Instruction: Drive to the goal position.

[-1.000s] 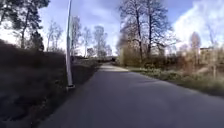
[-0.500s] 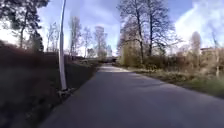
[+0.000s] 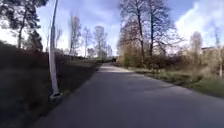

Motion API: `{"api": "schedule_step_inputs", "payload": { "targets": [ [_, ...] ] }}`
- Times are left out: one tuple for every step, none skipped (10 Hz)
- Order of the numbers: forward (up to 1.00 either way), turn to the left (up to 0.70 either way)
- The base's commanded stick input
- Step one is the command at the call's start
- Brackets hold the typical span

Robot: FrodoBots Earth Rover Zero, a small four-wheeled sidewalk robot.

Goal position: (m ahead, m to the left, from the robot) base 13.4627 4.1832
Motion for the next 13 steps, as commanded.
{"api": "schedule_step_inputs", "payload": {
  "targets": [
    [1.00,0.00],
    [1.00,0.00],
    [1.00,0.00],
    [1.00,0.00],
    [1.00,0.00],
    [1.00,0.00],
    [1.00,0.00],
    [1.00,0.00],
    [1.00,0.00],
    [1.00,0.00],
    [1.00,0.00],
    [1.00,0.00],
    [1.00,0.00]
  ]
}}
